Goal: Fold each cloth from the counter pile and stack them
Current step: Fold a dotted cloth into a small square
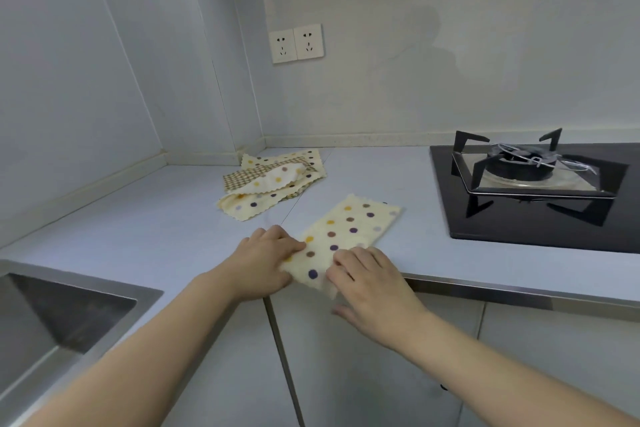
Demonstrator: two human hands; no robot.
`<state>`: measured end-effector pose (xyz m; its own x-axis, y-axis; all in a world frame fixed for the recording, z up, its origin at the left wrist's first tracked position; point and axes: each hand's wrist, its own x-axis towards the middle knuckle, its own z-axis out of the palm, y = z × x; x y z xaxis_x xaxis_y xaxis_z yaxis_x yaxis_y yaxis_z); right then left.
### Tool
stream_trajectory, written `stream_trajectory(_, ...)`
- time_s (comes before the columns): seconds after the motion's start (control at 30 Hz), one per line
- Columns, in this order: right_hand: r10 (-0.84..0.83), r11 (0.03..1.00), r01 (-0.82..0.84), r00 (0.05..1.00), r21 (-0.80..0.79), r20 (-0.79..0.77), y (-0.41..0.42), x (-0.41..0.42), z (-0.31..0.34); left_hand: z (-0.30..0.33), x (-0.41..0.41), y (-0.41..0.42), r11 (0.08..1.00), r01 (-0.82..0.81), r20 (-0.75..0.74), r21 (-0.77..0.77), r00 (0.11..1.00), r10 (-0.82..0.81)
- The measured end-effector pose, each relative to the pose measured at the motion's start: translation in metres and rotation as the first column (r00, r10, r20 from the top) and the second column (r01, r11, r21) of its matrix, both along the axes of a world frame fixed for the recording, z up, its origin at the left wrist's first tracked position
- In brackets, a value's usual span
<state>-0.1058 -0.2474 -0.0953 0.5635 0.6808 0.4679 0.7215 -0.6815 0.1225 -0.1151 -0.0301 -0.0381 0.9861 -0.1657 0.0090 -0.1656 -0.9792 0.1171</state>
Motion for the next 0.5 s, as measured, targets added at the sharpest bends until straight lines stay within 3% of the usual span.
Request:
stream_trajectory(0.13,-0.011,0.984,-0.007,0.995,0.178,0.099,0.009,0.005,0.022,0.011,0.003,0.004,0.993,-0.001,0.065,-0.116,0.998,0.009)
stream_trajectory(0.27,-0.13,0.988,0.128,0.991,-0.085,-0.018,-0.001,0.011,0.025,0.015,0.011,0.005,0.997,0.007,0.005,-0.071,1.0,-0.006)
stream_trajectory(0.33,-0.15,0.978,0.146,0.989,-0.152,-0.015,-0.002,0.014,0.018,0.015,0.016,0.006,0.985,0.001,-0.009,-0.174,1.0,-0.003)
stream_trajectory(0.4,-0.135,0.988,0.135,0.991,-0.076,0.004,0.003,0.019,0.013,0.016,0.024,0.007,0.943,-0.056,-0.06,-0.328,0.997,0.038)
stream_trajectory(0.5,-0.115,0.979,0.118,0.993,0.165,-0.029,0.009,0.025,0.03,0.021,0.039,0.006,0.865,-0.106,-0.103,-0.49,0.993,0.064)
